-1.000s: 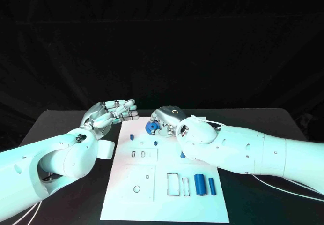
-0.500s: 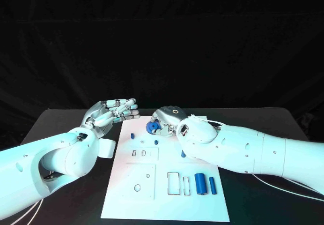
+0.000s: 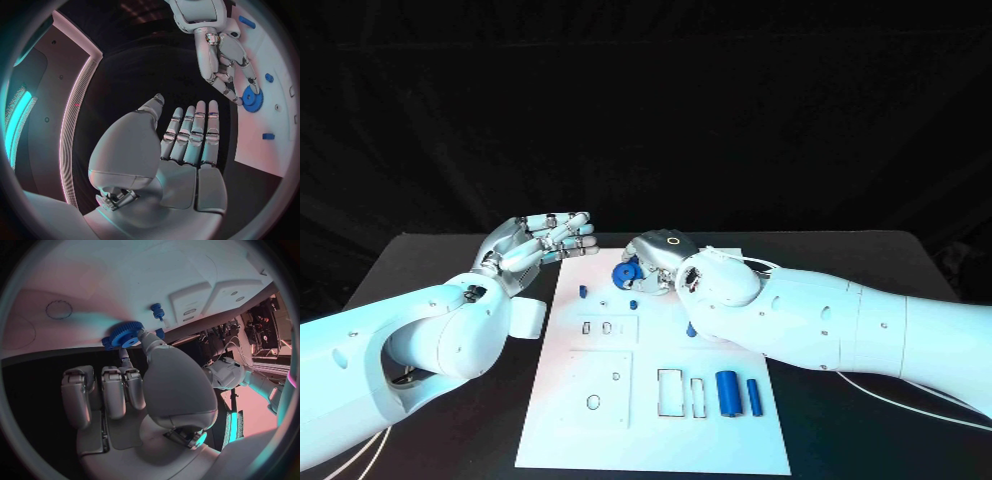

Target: Assemble the parts on the task board

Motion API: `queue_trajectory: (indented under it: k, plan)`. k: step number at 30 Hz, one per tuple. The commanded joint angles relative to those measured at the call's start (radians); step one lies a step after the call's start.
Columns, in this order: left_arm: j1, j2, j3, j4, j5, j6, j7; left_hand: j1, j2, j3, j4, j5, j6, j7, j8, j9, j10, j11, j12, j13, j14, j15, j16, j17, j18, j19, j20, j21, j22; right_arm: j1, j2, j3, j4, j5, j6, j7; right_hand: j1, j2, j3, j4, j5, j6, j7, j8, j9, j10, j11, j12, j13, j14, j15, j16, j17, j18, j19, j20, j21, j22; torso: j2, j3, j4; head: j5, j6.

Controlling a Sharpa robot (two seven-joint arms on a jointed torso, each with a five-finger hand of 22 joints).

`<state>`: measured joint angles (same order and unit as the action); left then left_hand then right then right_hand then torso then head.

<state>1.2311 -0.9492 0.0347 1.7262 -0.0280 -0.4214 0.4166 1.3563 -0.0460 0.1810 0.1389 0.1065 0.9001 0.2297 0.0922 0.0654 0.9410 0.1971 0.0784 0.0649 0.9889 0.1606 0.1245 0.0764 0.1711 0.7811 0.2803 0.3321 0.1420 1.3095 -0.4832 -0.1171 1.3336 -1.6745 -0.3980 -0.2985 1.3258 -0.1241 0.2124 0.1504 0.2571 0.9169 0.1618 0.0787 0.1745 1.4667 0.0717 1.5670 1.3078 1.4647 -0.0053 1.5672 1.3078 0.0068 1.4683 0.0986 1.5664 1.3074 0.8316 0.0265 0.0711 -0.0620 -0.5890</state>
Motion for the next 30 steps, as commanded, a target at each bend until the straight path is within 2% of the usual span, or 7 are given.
queue_trajectory:
  k: [1, 8, 13, 18, 24, 27, 30]
  plan:
    - [0.001, 0.0, 0.001, 0.003, -0.005, 0.013, 0.003, 0.0, 0.008, 0.0, -0.006, -0.001, 0.003, 0.02, -0.006, 0.0, -0.004, 0.006, -0.005, -0.001, 0.008, 0.001, -0.005, -0.002, 0.011, 0.005, 0.003, 0.004, 0.0, 0.0, 0.0, -0.001, 0.001, -0.001, 0.038, 0.001, -0.01, -0.001, -0.007, 0.0, -0.005, 0.008, -0.001, -0.004, 0.0, 0.1, 0.005, 0.0, 0.259, 0.106, 0.007, 0.004, 0.263, -0.007, 0.102, 0.008, 0.004, 0.263, 0.0, -0.0001, 0.0003, -0.001, 0.001]
    - [0.001, -0.001, 0.001, 0.003, -0.005, 0.012, 0.002, 0.0, 0.008, 0.0, -0.006, -0.001, 0.003, 0.02, -0.006, 0.0, -0.004, 0.006, -0.005, -0.001, 0.008, 0.001, -0.005, -0.002, 0.011, 0.005, 0.003, 0.004, 0.0, 0.0, -0.011, -0.001, 0.006, 0.029, 0.066, 0.003, -0.071, 0.015, -0.022, 0.036, 0.024, 0.043, -0.004, -0.003, 0.003, 0.104, 0.003, 0.004, 0.263, 0.106, 0.006, 0.004, 0.263, -0.007, 0.102, 0.008, 0.004, 0.263, 0.0, 0.0007, 0.0001, 0.001, 0.0]
    - [0.001, -0.002, 0.001, 0.002, -0.005, 0.012, 0.001, 0.0, 0.008, 0.0, -0.006, -0.001, 0.003, 0.02, -0.006, 0.0, -0.004, 0.006, -0.005, -0.001, 0.008, 0.001, -0.005, -0.002, 0.011, 0.005, 0.003, 0.004, 0.0, 0.0, -0.017, -0.001, 0.006, 0.034, 0.061, -0.009, -0.101, 0.021, -0.029, 0.055, 0.031, 0.045, -0.003, -0.009, 0.001, 0.104, 0.004, 0.004, 0.263, 0.106, 0.007, 0.004, 0.263, -0.007, 0.102, 0.009, 0.004, 0.263, 0.0, 0.0007, 0.001, 0.0, 0.001]
    - [0.001, -0.002, 0.001, 0.0, -0.005, 0.012, 0.001, 0.0, 0.008, 0.0, -0.006, -0.001, 0.002, 0.021, -0.007, 0.0, -0.005, 0.006, -0.006, -0.001, 0.006, 0.001, -0.007, -0.002, 0.011, 0.005, 0.003, 0.004, 0.0, -0.002, -0.032, -0.001, 0.021, 0.021, 0.025, -0.016, -0.101, 0.024, -0.027, 0.054, 0.043, 0.048, -0.003, -0.01, 0.001, 0.104, 0.003, 0.004, 0.263, 0.106, 0.007, 0.004, 0.263, -0.007, 0.102, 0.009, 0.004, 0.263, -0.001, 0.0017, 0.0004, 0.002, 0.003]
    - [0.001, -0.003, 0.001, -0.001, -0.005, 0.012, 0.0, 0.0, 0.008, 0.0, -0.006, -0.001, 0.002, 0.021, -0.007, 0.0, -0.005, 0.006, -0.006, -0.001, 0.006, 0.001, -0.007, -0.002, 0.011, 0.005, 0.003, 0.004, 0.0, -0.002, -0.064, -0.001, 0.054, 0.017, -0.004, -0.02, -0.098, 0.024, -0.025, 0.052, 0.049, 0.051, -0.004, -0.01, 0.001, 0.104, 0.003, 0.004, 0.263, 0.106, 0.007, 0.004, 0.263, -0.007, 0.102, 0.009, 0.004, 0.263, -0.001, 0.0014, -0.002, 0.004, 0.005]
    - [0.001, -0.003, 0.001, -0.002, -0.005, 0.013, 0.0, 0.0, 0.008, 0.0, -0.006, -0.001, 0.002, 0.021, -0.007, 0.0, -0.005, 0.006, -0.006, -0.001, 0.006, 0.001, -0.007, -0.002, 0.011, 0.005, 0.003, 0.004, 0.0, -0.002, -0.094, 0.001, 0.088, 0.018, -0.04, -0.016, -0.096, 0.024, -0.024, 0.05, 0.053, 0.052, -0.004, -0.01, 0.001, 0.104, 0.003, 0.004, 0.263, 0.106, 0.006, 0.004, 0.263, -0.007, 0.102, 0.009, 0.004, 0.263, -0.001, 0.001, -0.0019, 0.001, 0.008]
    - [0.001, -0.004, 0.001, -0.004, -0.005, 0.013, 0.0, 0.0, 0.008, 0.0, -0.006, -0.001, 0.002, 0.021, -0.007, 0.0, -0.005, 0.006, -0.006, -0.001, 0.006, 0.001, -0.007, -0.002, 0.011, 0.005, 0.003, 0.004, 0.0, 0.0, -0.15, 0.007, 0.147, 0.037, -0.096, 0.006, -0.089, 0.023, -0.019, 0.044, 0.065, 0.055, -0.004, -0.01, 0.001, 0.104, 0.002, 0.004, 0.263, 0.106, 0.006, 0.004, 0.263, -0.007, 0.102, 0.008, 0.004, 0.263, -0.002, 0.0012, -0.0026, 0.0, 0.01]
